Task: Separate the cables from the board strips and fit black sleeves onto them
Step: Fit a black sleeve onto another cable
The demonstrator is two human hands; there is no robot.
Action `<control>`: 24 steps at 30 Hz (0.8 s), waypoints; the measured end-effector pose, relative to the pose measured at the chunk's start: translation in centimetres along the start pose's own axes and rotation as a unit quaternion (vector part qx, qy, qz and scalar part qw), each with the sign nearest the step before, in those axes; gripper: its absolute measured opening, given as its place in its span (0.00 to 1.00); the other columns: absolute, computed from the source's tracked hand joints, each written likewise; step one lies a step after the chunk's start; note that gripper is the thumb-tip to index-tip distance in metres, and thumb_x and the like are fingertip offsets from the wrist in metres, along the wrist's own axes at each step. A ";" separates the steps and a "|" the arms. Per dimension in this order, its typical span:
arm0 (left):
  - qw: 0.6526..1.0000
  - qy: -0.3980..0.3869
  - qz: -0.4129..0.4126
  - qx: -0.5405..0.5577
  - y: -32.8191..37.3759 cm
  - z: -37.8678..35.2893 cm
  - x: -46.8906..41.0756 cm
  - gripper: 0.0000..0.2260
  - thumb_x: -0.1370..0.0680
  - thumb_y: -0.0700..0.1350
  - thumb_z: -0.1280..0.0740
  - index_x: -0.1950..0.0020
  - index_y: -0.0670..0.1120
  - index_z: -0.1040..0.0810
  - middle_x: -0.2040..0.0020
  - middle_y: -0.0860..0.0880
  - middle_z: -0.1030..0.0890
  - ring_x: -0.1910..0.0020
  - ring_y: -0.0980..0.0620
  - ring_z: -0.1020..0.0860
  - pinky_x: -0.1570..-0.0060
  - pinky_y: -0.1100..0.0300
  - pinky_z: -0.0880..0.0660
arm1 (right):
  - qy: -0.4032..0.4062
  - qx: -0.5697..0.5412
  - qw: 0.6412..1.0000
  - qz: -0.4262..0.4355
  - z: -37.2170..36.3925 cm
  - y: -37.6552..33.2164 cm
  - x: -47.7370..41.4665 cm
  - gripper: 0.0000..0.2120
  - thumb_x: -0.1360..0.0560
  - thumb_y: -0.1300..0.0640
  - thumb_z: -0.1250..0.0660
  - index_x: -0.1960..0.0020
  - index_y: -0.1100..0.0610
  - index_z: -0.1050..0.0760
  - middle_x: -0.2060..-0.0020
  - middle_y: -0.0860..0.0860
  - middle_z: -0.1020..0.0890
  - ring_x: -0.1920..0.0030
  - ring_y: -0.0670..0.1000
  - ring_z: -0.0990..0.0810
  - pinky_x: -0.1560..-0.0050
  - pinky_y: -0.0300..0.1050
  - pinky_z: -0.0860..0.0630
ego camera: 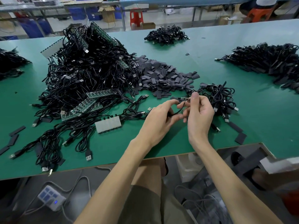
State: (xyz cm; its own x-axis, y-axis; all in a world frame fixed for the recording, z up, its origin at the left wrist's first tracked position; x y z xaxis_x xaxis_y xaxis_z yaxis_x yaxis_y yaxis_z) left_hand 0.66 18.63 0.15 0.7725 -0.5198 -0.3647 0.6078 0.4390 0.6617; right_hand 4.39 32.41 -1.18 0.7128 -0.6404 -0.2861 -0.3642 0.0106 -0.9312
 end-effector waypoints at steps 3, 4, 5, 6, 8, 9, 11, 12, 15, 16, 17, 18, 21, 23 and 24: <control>0.998 0.002 -0.002 0.055 0.4 0.4 0.6 0.20 0.19 0.57 0.33 0.29 0.53 0.29 0.60 0.54 0.22 0.62 0.54 0.25 0.59 0.59 0.28 | 0.009 0.016 1.000 0.002 0.3 0.1 0.0 0.16 0.16 0.43 0.38 0.55 0.52 0.26 0.66 0.55 0.16 0.70 0.51 0.22 0.71 0.42 0.27; 0.997 0.007 0.001 0.071 0.5 0.7 0.7 0.20 0.18 0.59 0.35 0.29 0.54 0.30 0.61 0.54 0.23 0.64 0.55 0.26 0.62 0.62 0.31 | 0.010 0.017 1.000 -0.003 0.4 0.2 0.0 0.16 0.17 0.41 0.37 0.56 0.51 0.26 0.67 0.55 0.16 0.69 0.53 0.21 0.69 0.44 0.25; 0.997 0.015 0.002 0.081 0.7 0.9 0.7 0.19 0.18 0.59 0.36 0.29 0.55 0.29 0.62 0.54 0.24 0.66 0.55 0.27 0.64 0.64 0.33 | 0.012 0.021 1.000 -0.008 0.4 0.3 -0.1 0.16 0.18 0.40 0.36 0.58 0.50 0.26 0.69 0.54 0.17 0.69 0.54 0.20 0.67 0.46 0.24; 0.996 0.022 0.002 0.087 0.9 1.1 0.6 0.17 0.17 0.58 0.36 0.30 0.54 0.28 0.63 0.54 0.25 0.67 0.56 0.28 0.65 0.66 0.34 | 0.015 0.026 0.999 -0.011 0.5 0.4 -0.1 0.17 0.18 0.40 0.36 0.59 0.49 0.26 0.71 0.52 0.19 0.69 0.53 0.20 0.65 0.48 0.23; 0.992 0.033 0.009 0.118 1.2 1.2 0.5 0.13 0.17 0.53 0.35 0.34 0.52 0.24 0.66 0.57 0.25 0.68 0.58 0.29 0.66 0.68 0.35 | 0.016 0.030 0.999 -0.016 0.5 0.5 -0.2 0.17 0.18 0.40 0.36 0.60 0.49 0.27 0.73 0.47 0.22 0.71 0.49 0.23 0.65 0.46 0.25; 0.989 0.040 0.020 0.142 1.1 1.2 0.4 0.10 0.17 0.50 0.35 0.37 0.50 0.22 0.66 0.58 0.25 0.68 0.59 0.29 0.65 0.68 0.35 | 0.016 0.030 0.999 -0.017 0.4 0.6 -0.2 0.17 0.17 0.41 0.36 0.60 0.50 0.27 0.74 0.46 0.22 0.72 0.47 0.24 0.67 0.44 0.26; 0.981 0.058 0.039 0.181 0.9 1.4 0.2 0.07 0.17 0.45 0.34 0.41 0.48 0.19 0.63 0.58 0.20 0.64 0.58 0.25 0.62 0.65 0.30 | 0.012 0.035 0.999 -0.011 0.2 0.5 -0.2 0.17 0.17 0.42 0.37 0.60 0.52 0.27 0.73 0.44 0.22 0.73 0.43 0.25 0.69 0.41 0.27; 0.977 0.064 0.047 0.198 0.9 1.5 0.1 0.06 0.17 0.43 0.34 0.43 0.46 0.19 0.60 0.55 0.17 0.62 0.56 0.23 0.60 0.61 0.27 | 0.004 0.036 0.999 -0.011 0.0 0.4 -0.2 0.17 0.17 0.42 0.37 0.59 0.52 0.27 0.73 0.44 0.21 0.74 0.43 0.25 0.70 0.41 0.27; 0.960 0.082 0.061 0.259 1.1 1.9 -0.2 0.06 0.18 0.38 0.34 0.44 0.42 0.18 0.58 0.49 0.16 0.64 0.56 0.21 0.60 0.61 0.24 | -0.032 0.021 0.999 -0.019 -0.9 0.4 -0.1 0.17 0.17 0.42 0.37 0.58 0.52 0.26 0.71 0.45 0.20 0.73 0.45 0.24 0.70 0.47 0.26; 0.957 0.090 0.062 0.269 1.2 2.1 -0.3 0.06 0.18 0.37 0.34 0.44 0.41 0.18 0.59 0.50 0.16 0.65 0.57 0.21 0.61 0.64 0.25 | -0.041 0.016 0.999 -0.018 -1.1 0.3 -0.1 0.16 0.16 0.43 0.37 0.58 0.52 0.25 0.70 0.45 0.19 0.72 0.44 0.23 0.69 0.47 0.25; 0.955 0.098 0.063 0.274 1.2 2.3 -0.3 0.07 0.18 0.36 0.34 0.45 0.40 0.17 0.60 0.51 0.17 0.65 0.58 0.22 0.61 0.65 0.25 | -0.046 0.014 0.999 -0.013 -1.2 0.2 0.0 0.16 0.16 0.44 0.37 0.57 0.53 0.25 0.70 0.46 0.18 0.71 0.44 0.22 0.69 0.46 0.24; 0.953 0.108 0.065 0.276 1.2 2.4 -0.3 0.07 0.18 0.36 0.34 0.45 0.40 0.16 0.61 0.53 0.17 0.66 0.58 0.22 0.62 0.66 0.25 | -0.049 0.016 0.999 -0.008 -1.3 0.1 0.0 0.16 0.16 0.44 0.38 0.56 0.54 0.24 0.69 0.46 0.18 0.70 0.44 0.22 0.69 0.44 0.24; 0.949 0.131 0.079 0.275 1.0 2.6 -0.3 0.08 0.18 0.36 0.34 0.45 0.41 0.15 0.59 0.50 0.17 0.65 0.56 0.22 0.61 0.65 0.25 | -0.060 0.018 0.998 -0.003 -1.4 0.0 0.1 0.17 0.15 0.45 0.39 0.55 0.55 0.22 0.68 0.45 0.18 0.69 0.42 0.22 0.69 0.36 0.27; 0.952 0.128 0.079 0.268 1.5 2.2 -0.3 0.08 0.19 0.36 0.33 0.44 0.42 0.15 0.54 0.45 0.17 0.61 0.53 0.21 0.59 0.58 0.23 | -0.062 0.015 0.998 -0.003 -1.4 0.0 0.1 0.17 0.15 0.45 0.40 0.55 0.55 0.22 0.69 0.45 0.19 0.70 0.43 0.23 0.70 0.36 0.28; 0.954 0.124 0.079 0.262 1.8 2.0 -0.2 0.09 0.19 0.37 0.32 0.43 0.44 0.15 0.51 0.44 0.18 0.59 0.52 0.20 0.56 0.54 0.20 | -0.059 0.016 0.998 -0.001 -1.3 -0.1 0.1 0.17 0.15 0.45 0.40 0.56 0.54 0.22 0.69 0.45 0.20 0.70 0.43 0.24 0.71 0.36 0.28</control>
State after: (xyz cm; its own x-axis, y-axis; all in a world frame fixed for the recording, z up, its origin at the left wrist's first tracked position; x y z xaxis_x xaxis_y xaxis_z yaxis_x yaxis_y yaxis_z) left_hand 1.19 18.02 2.72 0.9062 -0.2590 -0.3342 0.3549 0.0364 0.9342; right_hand 3.69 31.33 -0.86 0.7801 -0.5450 -0.3073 -0.3453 0.0347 -0.9379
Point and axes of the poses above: each hand's wrist, its own x-axis away from the middle knuckle, its own z-axis out of the back of the hand, y = z × x, the point moved 10 cm from there along -x, towards the middle knuckle
